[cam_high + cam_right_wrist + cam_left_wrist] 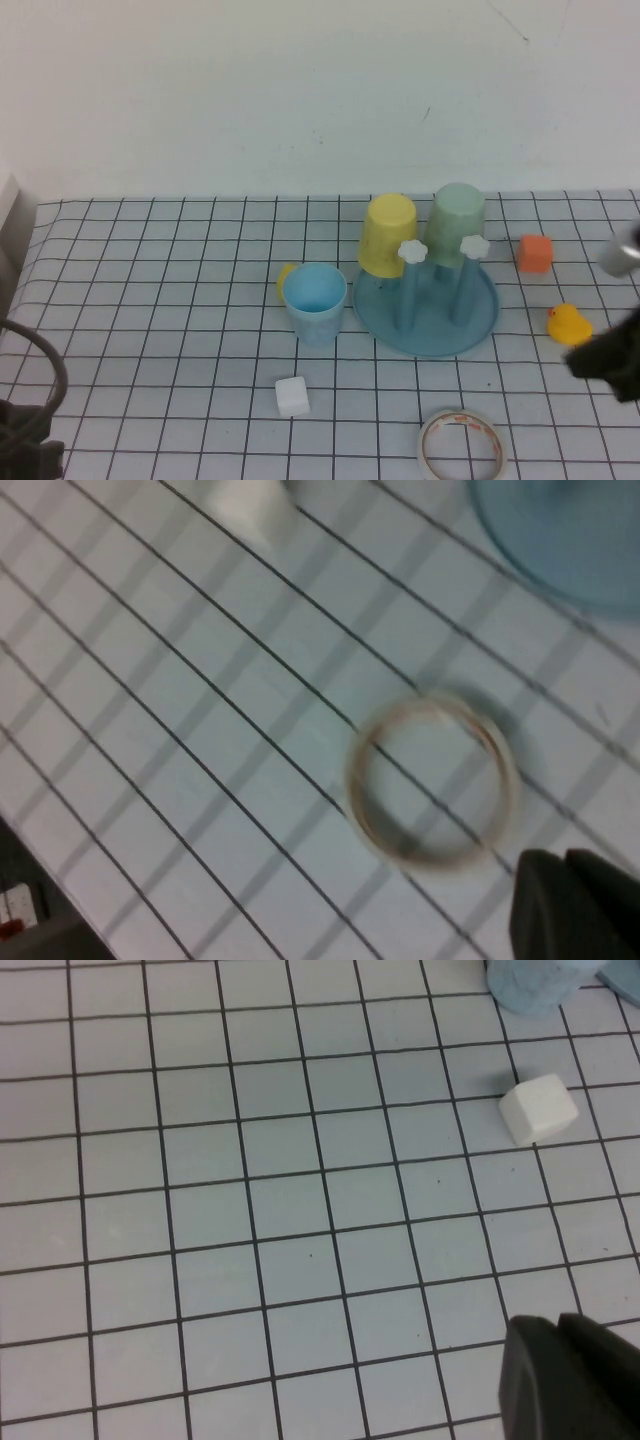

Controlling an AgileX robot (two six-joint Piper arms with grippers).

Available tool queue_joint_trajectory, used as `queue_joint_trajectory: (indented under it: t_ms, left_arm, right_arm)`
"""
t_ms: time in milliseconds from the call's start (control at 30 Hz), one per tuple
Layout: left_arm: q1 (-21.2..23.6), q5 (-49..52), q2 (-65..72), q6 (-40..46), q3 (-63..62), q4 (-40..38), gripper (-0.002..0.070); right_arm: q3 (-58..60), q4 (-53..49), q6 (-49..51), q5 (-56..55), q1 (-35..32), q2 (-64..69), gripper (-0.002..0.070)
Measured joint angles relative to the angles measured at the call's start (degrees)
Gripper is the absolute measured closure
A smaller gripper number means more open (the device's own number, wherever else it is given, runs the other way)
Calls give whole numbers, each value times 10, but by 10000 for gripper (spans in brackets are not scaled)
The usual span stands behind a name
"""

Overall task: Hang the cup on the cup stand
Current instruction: Pick up the cup from the table

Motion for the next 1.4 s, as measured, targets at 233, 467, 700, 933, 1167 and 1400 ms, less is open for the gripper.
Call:
queue_joint_trajectory:
  t_ms: [233,467,700,933,1167,1400]
  left_arm:
    - [0,-16,0,0,21,-16,677]
    - [0,-27,0,18,25,-24,676]
    - [0,-47,0,24,38,-24,676]
    - [0,-56,0,27,40,-24,676]
    - [0,-56,0,32,40,-24,676]
    - [0,-56,0,33,40,-26,676]
  right_arm:
    - [-150,46,-33,45,136,92,678]
    - [-357,-100,25,80,266,228,678]
    - [-534,-244,56,92,303,381,678]
    - [-646,-237,-4,102,303,495,550]
    - [-706,-247,-35,82,304,568,274]
    - [-709,-278,-36,64,304,599,245]
